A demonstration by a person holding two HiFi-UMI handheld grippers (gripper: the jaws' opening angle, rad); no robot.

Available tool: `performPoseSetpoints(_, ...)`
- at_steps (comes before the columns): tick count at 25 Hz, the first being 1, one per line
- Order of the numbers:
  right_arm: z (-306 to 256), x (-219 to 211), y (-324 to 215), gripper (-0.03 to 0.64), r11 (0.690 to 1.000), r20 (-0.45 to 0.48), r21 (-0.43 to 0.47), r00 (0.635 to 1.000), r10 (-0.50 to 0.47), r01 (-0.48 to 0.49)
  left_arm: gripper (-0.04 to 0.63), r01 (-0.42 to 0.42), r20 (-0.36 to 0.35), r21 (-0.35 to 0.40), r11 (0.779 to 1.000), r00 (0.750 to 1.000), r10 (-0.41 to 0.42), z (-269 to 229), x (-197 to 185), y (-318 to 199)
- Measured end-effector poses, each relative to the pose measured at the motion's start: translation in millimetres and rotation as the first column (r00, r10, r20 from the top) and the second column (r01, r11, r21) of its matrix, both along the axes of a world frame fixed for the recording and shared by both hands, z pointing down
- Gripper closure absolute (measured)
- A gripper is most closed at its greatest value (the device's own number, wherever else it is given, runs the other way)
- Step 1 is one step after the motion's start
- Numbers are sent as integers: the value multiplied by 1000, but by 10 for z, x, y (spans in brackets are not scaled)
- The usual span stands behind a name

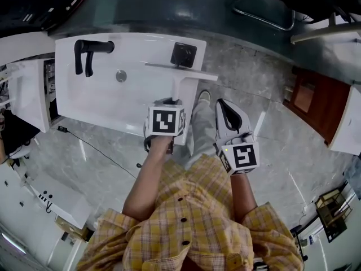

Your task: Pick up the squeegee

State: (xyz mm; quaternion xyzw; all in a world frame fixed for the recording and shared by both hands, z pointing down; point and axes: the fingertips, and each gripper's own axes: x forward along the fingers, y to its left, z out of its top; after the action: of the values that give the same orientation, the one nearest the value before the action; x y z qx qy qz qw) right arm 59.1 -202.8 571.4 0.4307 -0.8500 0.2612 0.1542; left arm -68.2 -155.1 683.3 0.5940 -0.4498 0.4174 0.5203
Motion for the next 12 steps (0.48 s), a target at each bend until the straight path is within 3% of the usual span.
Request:
performPoseSetpoints(7, -126, 23, 139, 615, 1000, -19, 21, 1000, 9, -9, 505, 6, -7, 47, 999, 1000, -6, -127, -55, 102)
performPoseSetpoints(12, -281, 12, 260, 615, 998, -25, 47, 999, 30, -29, 505, 9, -28, 125, 992, 1000, -6, -327, -84, 137)
